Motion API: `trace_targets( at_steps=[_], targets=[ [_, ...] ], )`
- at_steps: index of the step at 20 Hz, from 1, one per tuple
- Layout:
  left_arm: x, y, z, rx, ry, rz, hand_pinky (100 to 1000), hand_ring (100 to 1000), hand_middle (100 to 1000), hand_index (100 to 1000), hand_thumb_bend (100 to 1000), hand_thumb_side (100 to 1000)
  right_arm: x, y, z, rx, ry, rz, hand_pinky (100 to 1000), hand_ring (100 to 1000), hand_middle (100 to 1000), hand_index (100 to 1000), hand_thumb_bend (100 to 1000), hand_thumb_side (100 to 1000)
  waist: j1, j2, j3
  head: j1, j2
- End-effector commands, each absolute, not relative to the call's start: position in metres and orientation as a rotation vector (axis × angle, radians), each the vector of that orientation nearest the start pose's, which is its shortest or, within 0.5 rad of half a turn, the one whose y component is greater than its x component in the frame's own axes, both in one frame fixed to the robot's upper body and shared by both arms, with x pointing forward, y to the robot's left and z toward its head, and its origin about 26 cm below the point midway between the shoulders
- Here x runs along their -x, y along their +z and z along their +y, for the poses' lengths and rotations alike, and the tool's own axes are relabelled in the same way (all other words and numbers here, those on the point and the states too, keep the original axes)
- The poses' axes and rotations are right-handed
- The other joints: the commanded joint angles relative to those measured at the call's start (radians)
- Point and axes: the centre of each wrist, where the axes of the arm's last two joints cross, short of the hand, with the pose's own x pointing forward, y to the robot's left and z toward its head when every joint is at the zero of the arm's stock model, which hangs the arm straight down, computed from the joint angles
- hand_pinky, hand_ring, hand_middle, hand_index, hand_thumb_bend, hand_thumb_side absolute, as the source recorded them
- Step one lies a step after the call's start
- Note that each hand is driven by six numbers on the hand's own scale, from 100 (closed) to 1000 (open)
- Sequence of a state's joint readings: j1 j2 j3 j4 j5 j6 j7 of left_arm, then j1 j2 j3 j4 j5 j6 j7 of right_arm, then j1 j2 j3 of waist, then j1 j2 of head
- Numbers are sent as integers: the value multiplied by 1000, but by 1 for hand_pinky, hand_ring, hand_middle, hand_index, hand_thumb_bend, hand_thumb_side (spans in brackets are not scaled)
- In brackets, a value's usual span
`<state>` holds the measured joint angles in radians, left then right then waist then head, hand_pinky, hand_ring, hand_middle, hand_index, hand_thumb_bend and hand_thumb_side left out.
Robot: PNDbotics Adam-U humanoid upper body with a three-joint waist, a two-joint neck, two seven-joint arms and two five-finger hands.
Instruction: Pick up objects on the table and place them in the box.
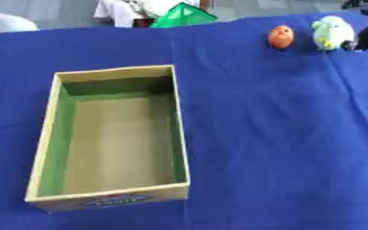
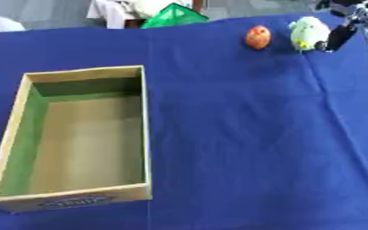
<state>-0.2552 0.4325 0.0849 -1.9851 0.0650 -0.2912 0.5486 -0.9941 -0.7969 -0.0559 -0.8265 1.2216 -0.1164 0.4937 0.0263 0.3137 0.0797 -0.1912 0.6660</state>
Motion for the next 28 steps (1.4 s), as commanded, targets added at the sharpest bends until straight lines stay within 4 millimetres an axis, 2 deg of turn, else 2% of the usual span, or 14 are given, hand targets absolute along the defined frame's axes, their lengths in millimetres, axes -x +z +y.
trace_targets(
  at_steps=[1, 10, 17, 23, 24, 28],
  targets=[
    [-293, 213, 304, -437, 253, -2605, 749, 838, 727, 770, 259, 777, -435, 308, -456, 1416, 1221, -857, 903, 978, 941, 994, 294, 207, 0, -16, 3, -8, -10],
    [-293, 213, 301, -419, 257, -2606, 748, 839, 726, 769, 253, 784, -440, 292, -459, 1415, 1161, -815, 898, 974, 940, 992, 312, 192, 10, 0, 20, -18, -23],
    [-294, 213, 300, -409, 261, -2606, 748, 839, 726, 768, 252, 797, -443, 282, -462, 1437, 1094, -805, 890, 962, 932, 991, 292, 199, 17, 13, 25, -28, -28],
    [-294, 213, 300, -407, 261, -2603, 748, 839, 726, 767, 250, 802, -445, 281, -458, 1509, 1042, -837, 810, 873, 866, 946, 177, 214, 19, 17, 27, -37, -32],
    [-294, 213, 300, -407, 261, -2603, 748, 840, 726, 767, 250, 802, -446, 281, -457, 1521, 1036, -848, 784, 841, 823, 916, 116, 217, 19, 18, 27, -37, -31],
    [-294, 213, 300, -409, 256, -2600, 748, 840, 727, 767, 247, 803, -447, 284, -453, 1541, 1021, -897, 753, 809, 758, 860, 100, 230, 18, 19, 25, -37, -27]
  ],
)
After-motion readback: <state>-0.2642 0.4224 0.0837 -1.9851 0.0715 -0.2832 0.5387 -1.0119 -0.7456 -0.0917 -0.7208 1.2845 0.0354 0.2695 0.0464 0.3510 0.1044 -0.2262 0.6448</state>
